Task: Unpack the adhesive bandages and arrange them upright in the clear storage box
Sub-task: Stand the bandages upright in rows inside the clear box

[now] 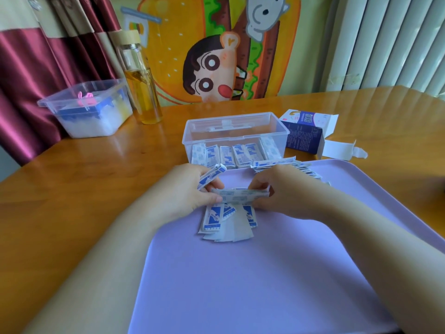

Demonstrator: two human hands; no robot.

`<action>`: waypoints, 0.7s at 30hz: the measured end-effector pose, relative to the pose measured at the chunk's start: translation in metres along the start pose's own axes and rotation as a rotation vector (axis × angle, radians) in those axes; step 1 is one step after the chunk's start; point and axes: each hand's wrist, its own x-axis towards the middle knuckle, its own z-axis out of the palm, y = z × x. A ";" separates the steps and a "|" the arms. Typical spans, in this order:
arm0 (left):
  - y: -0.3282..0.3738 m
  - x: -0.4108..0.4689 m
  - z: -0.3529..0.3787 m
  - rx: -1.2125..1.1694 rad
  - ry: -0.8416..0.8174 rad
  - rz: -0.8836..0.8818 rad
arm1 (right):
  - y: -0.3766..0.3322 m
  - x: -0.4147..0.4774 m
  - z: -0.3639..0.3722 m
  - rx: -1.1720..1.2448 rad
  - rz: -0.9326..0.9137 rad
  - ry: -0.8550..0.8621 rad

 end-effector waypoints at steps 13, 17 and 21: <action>0.007 -0.004 0.002 0.064 0.037 0.047 | -0.003 0.001 -0.003 0.157 -0.024 0.239; 0.013 -0.005 -0.007 -0.275 0.184 0.068 | -0.006 0.001 -0.013 0.688 -0.051 0.471; 0.009 -0.006 -0.009 -0.733 -0.126 0.059 | -0.009 0.002 -0.015 1.130 -0.118 0.303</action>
